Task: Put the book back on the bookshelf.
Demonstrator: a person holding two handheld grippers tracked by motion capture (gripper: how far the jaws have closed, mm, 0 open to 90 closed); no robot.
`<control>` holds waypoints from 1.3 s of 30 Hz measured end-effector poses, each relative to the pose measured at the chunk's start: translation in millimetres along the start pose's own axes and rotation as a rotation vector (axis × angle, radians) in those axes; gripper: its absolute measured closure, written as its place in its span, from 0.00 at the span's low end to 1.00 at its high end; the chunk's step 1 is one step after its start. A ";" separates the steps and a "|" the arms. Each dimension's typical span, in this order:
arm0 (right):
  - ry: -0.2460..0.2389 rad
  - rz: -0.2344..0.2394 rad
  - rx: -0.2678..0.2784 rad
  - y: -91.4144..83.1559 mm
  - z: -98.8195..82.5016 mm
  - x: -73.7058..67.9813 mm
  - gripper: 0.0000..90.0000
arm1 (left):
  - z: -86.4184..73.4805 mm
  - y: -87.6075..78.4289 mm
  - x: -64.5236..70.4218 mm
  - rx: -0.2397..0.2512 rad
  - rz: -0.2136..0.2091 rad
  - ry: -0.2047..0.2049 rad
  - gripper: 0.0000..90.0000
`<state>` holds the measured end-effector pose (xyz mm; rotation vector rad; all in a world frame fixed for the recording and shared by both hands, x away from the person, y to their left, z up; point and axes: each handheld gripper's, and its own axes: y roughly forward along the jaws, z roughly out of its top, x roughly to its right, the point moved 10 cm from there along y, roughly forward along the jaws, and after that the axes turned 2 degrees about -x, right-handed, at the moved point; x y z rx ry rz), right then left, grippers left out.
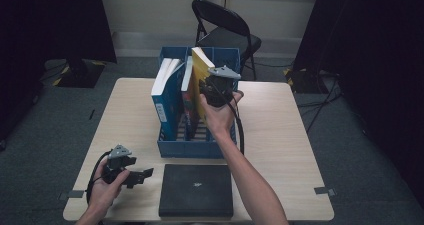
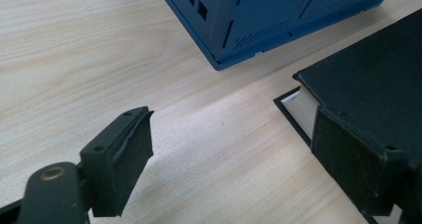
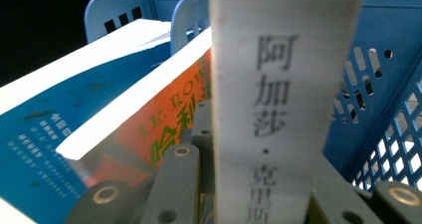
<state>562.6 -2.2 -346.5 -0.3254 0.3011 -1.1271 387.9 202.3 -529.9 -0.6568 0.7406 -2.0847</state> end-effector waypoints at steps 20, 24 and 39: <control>-0.005 -0.016 0.005 26.6 -6.1 0.0 0.84 | 0.0 3.6 1.6 -0.008 -0.003 0.004 0.18; -0.008 -0.013 0.005 30.3 -8.4 -0.3 0.84 | 0.1 3.2 1.9 -0.009 -0.005 0.004 0.18; -0.022 -0.012 -0.026 48.4 -32.9 4.7 0.83 | -0.1 3.1 3.7 -0.010 -0.013 0.019 0.18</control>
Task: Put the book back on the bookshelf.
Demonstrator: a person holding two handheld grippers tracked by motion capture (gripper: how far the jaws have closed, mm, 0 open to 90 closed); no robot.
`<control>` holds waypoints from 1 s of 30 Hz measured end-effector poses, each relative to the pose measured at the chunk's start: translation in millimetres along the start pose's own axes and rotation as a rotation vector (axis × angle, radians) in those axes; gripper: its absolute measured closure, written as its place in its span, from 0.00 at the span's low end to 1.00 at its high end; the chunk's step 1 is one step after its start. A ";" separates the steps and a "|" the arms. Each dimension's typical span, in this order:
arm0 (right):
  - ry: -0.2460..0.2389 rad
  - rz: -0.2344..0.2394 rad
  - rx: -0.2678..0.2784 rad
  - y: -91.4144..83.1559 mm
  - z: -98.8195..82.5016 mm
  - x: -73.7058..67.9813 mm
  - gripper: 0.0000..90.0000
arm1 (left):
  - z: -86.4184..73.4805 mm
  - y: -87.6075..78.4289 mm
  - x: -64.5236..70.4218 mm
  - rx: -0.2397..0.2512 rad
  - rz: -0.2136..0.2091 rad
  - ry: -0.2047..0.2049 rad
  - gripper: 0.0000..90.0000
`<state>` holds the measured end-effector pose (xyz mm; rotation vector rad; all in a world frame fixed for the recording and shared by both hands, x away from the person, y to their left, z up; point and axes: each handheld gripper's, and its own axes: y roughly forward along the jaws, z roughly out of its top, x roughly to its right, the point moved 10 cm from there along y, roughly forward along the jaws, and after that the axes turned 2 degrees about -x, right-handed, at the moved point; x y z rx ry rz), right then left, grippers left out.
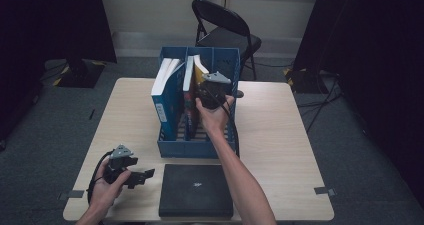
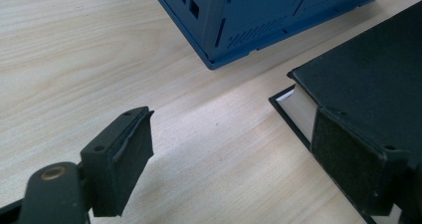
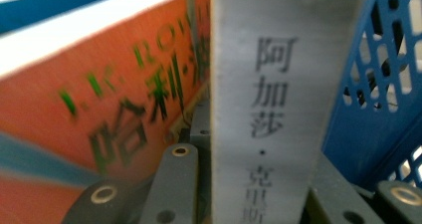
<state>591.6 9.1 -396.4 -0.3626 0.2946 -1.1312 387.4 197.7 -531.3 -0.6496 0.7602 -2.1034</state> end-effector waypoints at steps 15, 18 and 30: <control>-0.025 -0.013 -0.028 15.3 -17.8 -2.0 0.81 | 1.8 -0.9 2.2 0.014 -0.007 0.006 0.18; -0.013 -0.002 -0.028 13.9 -18.6 -2.5 0.78 | 1.9 -0.9 2.2 0.013 -0.007 0.006 0.18; -0.032 0.046 -0.046 -2.0 -30.7 -8.6 0.71 | 2.1 -0.4 3.6 0.012 -0.006 0.011 0.18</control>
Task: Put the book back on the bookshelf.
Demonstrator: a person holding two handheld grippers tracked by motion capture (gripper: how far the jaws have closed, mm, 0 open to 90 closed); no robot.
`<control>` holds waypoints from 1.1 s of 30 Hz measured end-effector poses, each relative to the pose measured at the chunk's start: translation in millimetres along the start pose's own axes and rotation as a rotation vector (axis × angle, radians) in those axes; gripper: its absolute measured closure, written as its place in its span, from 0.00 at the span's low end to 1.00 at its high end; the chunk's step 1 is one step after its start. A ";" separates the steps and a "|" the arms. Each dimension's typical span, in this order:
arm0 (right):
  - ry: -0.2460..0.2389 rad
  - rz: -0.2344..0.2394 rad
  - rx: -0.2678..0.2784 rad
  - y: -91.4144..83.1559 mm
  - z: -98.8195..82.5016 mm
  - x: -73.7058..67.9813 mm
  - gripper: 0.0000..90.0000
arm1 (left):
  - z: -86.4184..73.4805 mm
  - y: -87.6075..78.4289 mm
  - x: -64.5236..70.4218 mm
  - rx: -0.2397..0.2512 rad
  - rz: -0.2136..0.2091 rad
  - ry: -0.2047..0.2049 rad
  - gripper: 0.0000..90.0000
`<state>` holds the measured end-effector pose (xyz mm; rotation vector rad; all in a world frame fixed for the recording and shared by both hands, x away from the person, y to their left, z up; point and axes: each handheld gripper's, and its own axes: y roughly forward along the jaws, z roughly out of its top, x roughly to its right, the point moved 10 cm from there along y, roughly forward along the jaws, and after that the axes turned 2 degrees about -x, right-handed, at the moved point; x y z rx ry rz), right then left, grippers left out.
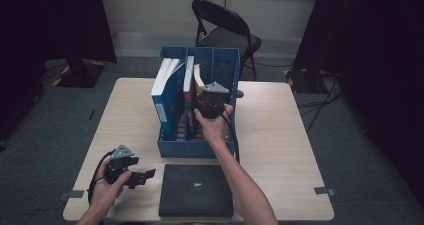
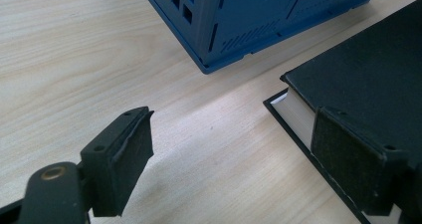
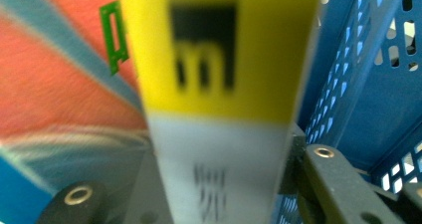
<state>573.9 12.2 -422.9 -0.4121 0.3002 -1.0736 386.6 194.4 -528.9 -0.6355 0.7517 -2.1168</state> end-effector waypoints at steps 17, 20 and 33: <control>0.021 0.094 -0.008 -20.6 -16.2 -4.2 0.57 | -0.5 -0.2 -0.2 0.002 0.002 -0.010 0.18; 0.009 0.112 -0.013 -25.5 -20.4 -5.4 0.56 | -0.7 -0.1 -0.6 0.001 0.003 -0.010 0.18; -0.035 0.201 -0.087 -51.3 -55.6 -12.9 0.64 | -0.8 1.0 0.8 -0.006 0.003 -0.002 0.18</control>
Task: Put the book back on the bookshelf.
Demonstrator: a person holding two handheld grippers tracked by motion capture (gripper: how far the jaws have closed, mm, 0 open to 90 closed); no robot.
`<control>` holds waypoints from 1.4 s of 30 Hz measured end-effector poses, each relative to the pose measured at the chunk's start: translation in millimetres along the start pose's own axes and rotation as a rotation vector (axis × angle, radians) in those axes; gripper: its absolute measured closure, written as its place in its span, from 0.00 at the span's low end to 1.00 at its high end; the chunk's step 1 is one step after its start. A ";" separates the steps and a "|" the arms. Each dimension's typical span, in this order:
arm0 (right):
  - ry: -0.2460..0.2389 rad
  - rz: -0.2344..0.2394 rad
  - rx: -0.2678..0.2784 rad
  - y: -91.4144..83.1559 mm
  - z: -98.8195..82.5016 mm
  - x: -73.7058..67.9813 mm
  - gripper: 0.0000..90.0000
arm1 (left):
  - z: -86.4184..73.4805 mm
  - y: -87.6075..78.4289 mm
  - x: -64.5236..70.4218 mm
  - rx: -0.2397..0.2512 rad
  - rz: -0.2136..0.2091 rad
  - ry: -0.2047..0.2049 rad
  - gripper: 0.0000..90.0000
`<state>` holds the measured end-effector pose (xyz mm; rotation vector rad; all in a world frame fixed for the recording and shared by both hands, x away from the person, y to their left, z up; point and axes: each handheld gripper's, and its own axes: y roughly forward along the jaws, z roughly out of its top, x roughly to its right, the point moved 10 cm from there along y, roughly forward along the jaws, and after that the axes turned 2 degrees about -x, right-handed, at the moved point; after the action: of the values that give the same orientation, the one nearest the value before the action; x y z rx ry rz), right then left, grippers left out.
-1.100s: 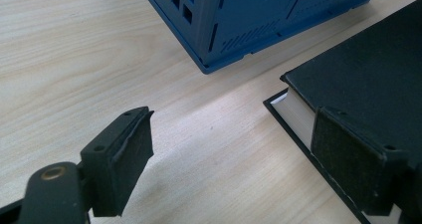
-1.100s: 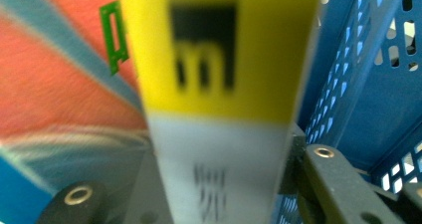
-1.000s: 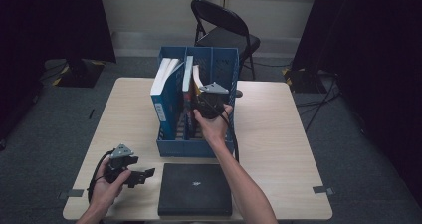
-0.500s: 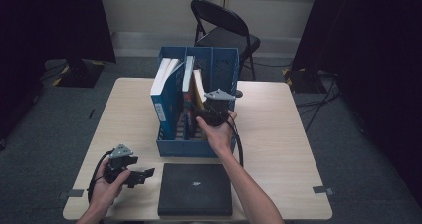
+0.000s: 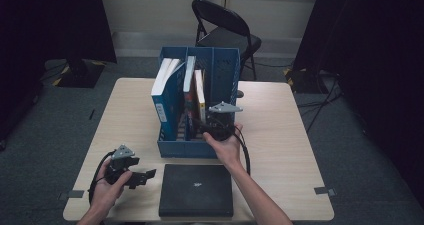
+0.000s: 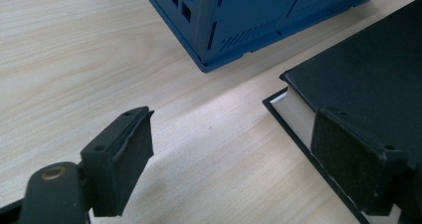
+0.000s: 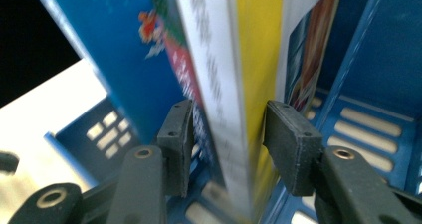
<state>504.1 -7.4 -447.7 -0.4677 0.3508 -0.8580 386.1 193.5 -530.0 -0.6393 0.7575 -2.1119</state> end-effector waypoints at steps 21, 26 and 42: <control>-0.012 -0.022 -0.082 26.9 -0.5 6.0 0.76 | -0.2 0.2 -1.0 0.001 0.005 -0.004 0.18; -0.009 -0.033 -0.081 33.7 3.6 8.8 0.76 | -0.2 0.0 -0.6 0.001 0.003 -0.004 0.18; -0.004 -0.061 -0.084 46.2 13.6 17.4 0.76 | -0.6 -0.1 -0.1 -0.003 -0.001 0.002 0.18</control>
<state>550.5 8.3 -462.4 -0.5601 0.3710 -0.9036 385.7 193.8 -530.4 -0.6396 0.7614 -2.1125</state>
